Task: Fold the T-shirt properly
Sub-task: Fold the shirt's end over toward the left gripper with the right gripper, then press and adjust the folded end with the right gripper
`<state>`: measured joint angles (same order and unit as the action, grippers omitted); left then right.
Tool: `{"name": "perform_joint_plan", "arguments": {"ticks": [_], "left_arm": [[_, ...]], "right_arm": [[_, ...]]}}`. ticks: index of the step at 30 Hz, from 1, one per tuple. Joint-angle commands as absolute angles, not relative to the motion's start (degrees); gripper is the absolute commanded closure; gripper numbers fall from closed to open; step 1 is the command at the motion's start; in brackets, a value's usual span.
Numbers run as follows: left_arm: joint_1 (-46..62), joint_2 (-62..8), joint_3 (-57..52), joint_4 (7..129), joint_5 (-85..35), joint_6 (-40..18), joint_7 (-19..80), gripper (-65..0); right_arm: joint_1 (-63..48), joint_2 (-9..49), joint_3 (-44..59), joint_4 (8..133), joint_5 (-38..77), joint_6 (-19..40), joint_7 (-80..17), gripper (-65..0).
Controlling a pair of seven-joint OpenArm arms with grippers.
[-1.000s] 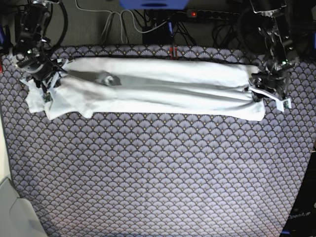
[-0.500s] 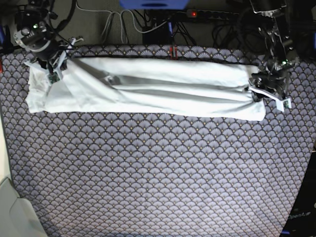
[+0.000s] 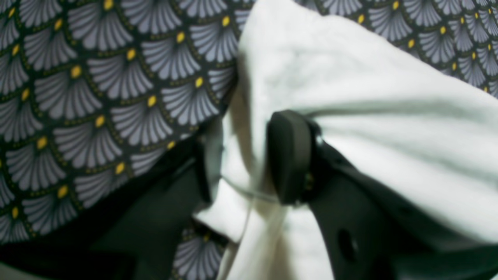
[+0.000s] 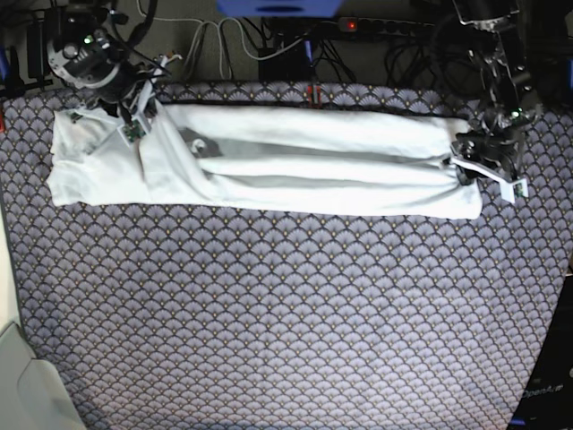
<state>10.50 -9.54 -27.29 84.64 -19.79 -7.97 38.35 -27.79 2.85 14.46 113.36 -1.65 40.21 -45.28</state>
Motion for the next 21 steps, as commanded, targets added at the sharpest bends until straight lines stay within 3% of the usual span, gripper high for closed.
{"name": "perform_joint_plan", "arguments": {"ticks": [1, 6, 16, 21], "left_arm": [[10.33, -10.07, -27.38, 85.05, -19.47, -8.13, 38.81, -23.4], [10.15, -10.07, -27.38, 85.05, -19.47, -8.13, 38.81, -23.4], [10.42, -10.07, -27.47, 85.05, -19.91, -8.13, 38.81, -23.4], [10.51, -9.98, -27.47, 85.05, -19.91, -8.13, 38.81, -23.4]], "right_arm": [[-27.82, 3.3, 14.55, 114.51, -1.1, 40.0, -44.26, -2.2], [-27.47, 5.41, 11.38, 114.42, -1.1, 40.0, -44.26, -2.2], [-24.13, 5.32, 15.96, 113.45, -1.19, 40.0, -44.62, -2.8], [-23.16, 5.32, 16.4, 111.69, -1.19, 40.0, -44.7, -14.4]]}}
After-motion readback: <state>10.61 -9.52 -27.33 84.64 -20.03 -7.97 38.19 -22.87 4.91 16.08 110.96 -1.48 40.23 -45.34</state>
